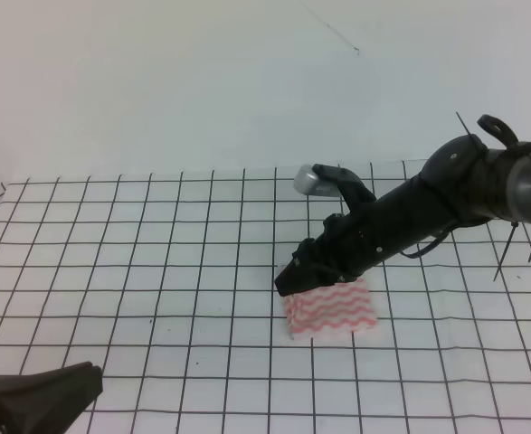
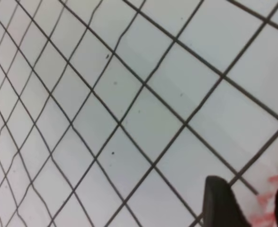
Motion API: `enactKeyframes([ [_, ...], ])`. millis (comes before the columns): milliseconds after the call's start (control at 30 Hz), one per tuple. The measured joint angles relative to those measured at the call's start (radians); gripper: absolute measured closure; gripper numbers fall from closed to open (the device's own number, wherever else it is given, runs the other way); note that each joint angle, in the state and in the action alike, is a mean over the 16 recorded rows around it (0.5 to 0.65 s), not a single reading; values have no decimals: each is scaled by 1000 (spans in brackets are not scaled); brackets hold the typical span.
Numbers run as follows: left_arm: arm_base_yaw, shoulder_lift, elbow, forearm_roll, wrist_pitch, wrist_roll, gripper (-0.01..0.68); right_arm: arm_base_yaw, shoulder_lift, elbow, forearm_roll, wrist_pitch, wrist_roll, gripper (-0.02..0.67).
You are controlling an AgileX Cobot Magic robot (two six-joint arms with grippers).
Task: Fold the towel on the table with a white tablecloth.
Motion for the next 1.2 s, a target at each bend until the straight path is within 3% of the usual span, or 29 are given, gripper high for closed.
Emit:
enactKeyframes([
  [967, 0, 0, 0, 19, 2, 0, 674, -6, 38, 0, 92, 12, -86, 395],
  [1200, 0, 0, 0, 28, 1, 0, 674, -31, -25, 1, 12, 26, -83, 455],
])
